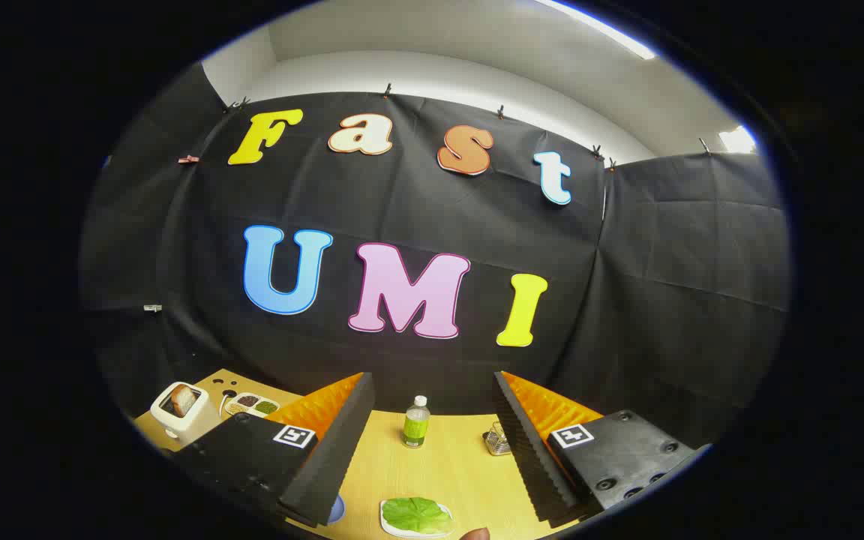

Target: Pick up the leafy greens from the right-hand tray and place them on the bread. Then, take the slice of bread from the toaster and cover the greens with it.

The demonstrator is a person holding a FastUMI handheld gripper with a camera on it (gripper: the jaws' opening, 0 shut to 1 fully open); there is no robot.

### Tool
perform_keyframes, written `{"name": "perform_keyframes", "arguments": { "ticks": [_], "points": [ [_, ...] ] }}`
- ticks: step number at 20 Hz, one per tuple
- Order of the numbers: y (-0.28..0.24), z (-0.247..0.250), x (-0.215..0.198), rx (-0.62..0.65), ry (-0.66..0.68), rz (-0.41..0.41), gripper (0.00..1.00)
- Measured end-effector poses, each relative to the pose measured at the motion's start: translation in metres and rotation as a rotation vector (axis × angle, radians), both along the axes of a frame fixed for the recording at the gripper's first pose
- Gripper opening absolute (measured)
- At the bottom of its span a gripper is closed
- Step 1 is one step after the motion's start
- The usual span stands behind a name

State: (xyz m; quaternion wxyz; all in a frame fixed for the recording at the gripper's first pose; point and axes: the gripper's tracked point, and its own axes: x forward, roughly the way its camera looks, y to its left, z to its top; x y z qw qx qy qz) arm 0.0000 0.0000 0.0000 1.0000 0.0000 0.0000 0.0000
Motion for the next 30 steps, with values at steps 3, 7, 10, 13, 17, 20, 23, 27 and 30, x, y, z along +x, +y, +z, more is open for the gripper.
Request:
{"name": "perform_keyframes", "arguments": {
  "ticks": [3,7,10,13,17,20,23,27,30],
  "points": [
    [-0.001,-0.001,0.001,0.0,-0.002,0.0,0.98],
    [-0.003,0.0,0.001,0.002,-0.006,-0.006,0.98],
    [-0.003,-0.001,0.002,0.001,-0.005,-0.006,0.98],
    [-0.004,-0.002,0.001,0.006,-0.002,-0.005,0.98],
    [-0.005,-0.006,0.003,0.008,0.005,-0.002,0.98],
    [-0.003,-0.013,0.003,0.008,0.022,0.018,0.98],
    [0.006,-0.029,0.001,0.016,0.073,0.1,0.98],
    [0.021,-0.058,-0.01,-0.019,0.175,0.259,0.98],
    [0.027,-0.083,-0.02,-0.025,0.266,0.336,0.98]
  ]
}}
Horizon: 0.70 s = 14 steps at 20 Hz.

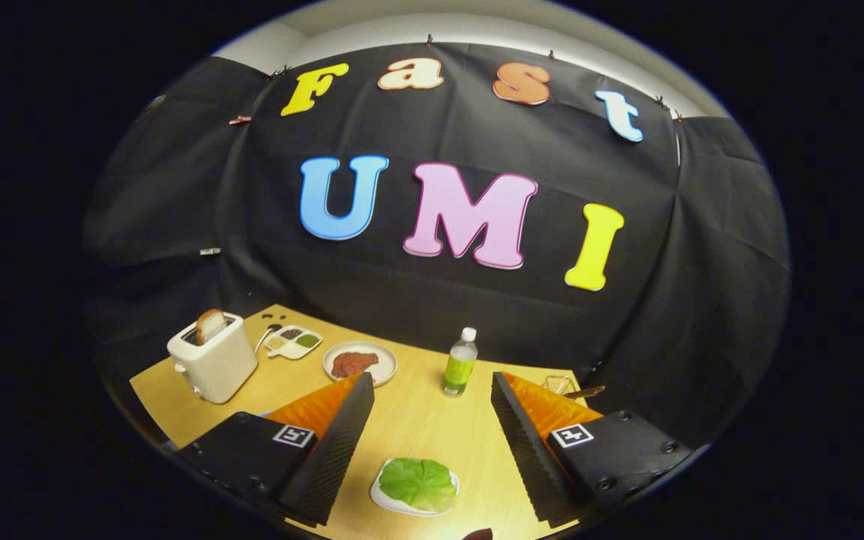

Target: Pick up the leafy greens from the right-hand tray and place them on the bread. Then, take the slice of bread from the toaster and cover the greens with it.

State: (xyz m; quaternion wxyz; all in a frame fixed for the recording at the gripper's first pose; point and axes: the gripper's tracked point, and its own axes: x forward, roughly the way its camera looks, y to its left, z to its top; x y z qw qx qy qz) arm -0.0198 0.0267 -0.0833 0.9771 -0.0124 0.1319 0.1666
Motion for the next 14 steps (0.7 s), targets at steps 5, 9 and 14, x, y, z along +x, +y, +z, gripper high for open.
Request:
{"name": "perform_keyframes", "arguments": {
  "ticks": [5,9,14],
  "points": [
    [0.004,-0.042,-0.013,-0.037,0.144,0.099,0.98],
    [0.005,-0.074,-0.021,-0.084,0.23,0.191,0.98],
    [0.004,-0.108,-0.037,-0.137,0.352,0.285,0.97]
  ]
}}
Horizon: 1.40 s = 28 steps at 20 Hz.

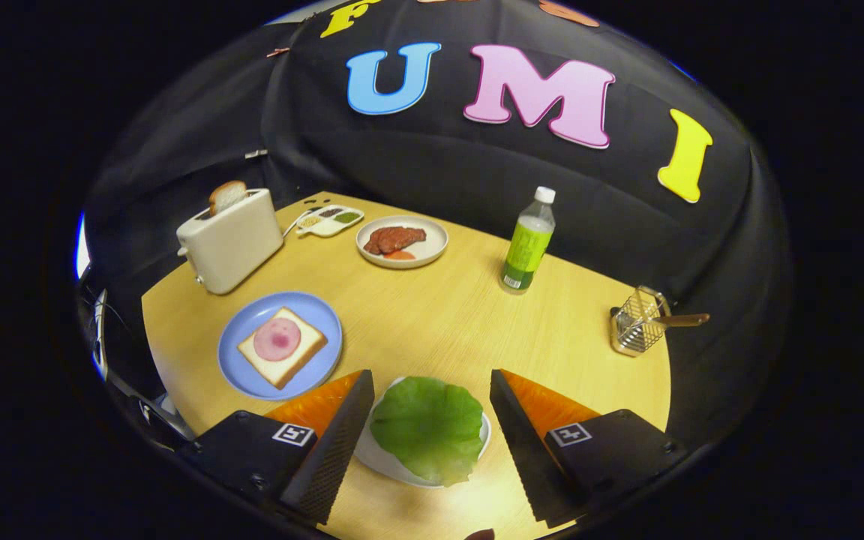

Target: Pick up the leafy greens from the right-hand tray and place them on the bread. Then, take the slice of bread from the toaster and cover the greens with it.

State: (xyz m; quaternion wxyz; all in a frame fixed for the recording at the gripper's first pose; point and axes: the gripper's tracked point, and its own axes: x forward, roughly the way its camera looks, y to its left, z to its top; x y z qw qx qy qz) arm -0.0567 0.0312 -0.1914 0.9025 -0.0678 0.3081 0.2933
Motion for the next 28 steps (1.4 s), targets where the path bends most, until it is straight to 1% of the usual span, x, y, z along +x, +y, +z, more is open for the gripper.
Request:
{"name": "perform_keyframes", "arguments": {
  "ticks": [5,9,10,12,13,15,16,18,19,21,22,24,28],
  "points": [
    [-0.006,-0.025,-0.018,-0.059,0.116,0.06,0.96],
    [-0.008,-0.04,-0.025,-0.081,0.189,0.07,0.9],
    [-0.009,-0.042,-0.026,-0.085,0.203,0.066,0.85],
    [-0.009,-0.046,-0.032,-0.089,0.239,0.061,0.78],
    [-0.01,-0.046,-0.033,-0.095,0.25,0.057,0.77],
    [-0.01,-0.046,-0.033,-0.091,0.256,0.049,0.61],
    [-0.009,-0.048,-0.033,-0.093,0.26,0.047,0.58],
    [-0.011,-0.048,-0.033,-0.092,0.258,0.055,0.55],
    [-0.011,-0.048,-0.032,-0.092,0.252,0.052,0.55],
    [-0.008,-0.048,-0.032,-0.085,0.252,0.046,0.19],
    [-0.007,-0.048,-0.032,-0.088,0.249,0.046,0.08],
    [-0.007,-0.04,-0.03,-0.072,0.229,0.043,0.07],
    [-0.001,-0.013,-0.02,0.012,0.152,-0.001,0.07]
  ]
}}
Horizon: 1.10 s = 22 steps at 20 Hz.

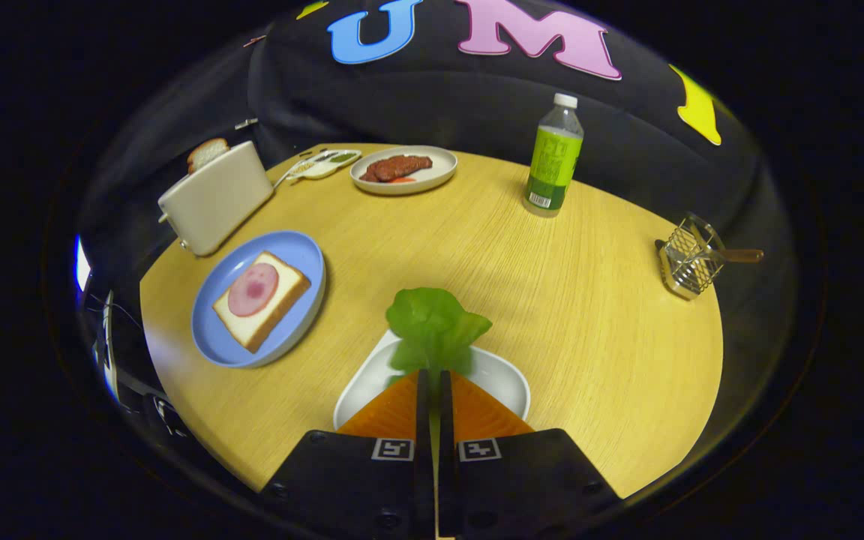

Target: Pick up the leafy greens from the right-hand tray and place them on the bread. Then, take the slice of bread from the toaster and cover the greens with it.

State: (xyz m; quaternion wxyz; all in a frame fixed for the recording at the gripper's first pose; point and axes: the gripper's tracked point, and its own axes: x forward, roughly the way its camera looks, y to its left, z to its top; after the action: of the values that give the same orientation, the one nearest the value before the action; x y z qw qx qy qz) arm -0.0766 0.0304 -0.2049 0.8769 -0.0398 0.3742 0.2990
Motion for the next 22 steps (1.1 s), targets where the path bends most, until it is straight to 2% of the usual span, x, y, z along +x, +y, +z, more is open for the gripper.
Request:
{"name": "perform_keyframes", "arguments": {
  "ticks": [8,14,18,22],
  "points": [
    [-0.029,0.125,0.007,0.142,-0.181,-0.128,0.07],
    [-0.033,0.222,0.006,0.238,-0.333,-0.182,0.07],
    [-0.021,0.28,0.005,0.29,-0.43,-0.18,0.07],
    [0.017,0.3,-0.01,0.292,-0.431,-0.099,0.07]
  ]
}}
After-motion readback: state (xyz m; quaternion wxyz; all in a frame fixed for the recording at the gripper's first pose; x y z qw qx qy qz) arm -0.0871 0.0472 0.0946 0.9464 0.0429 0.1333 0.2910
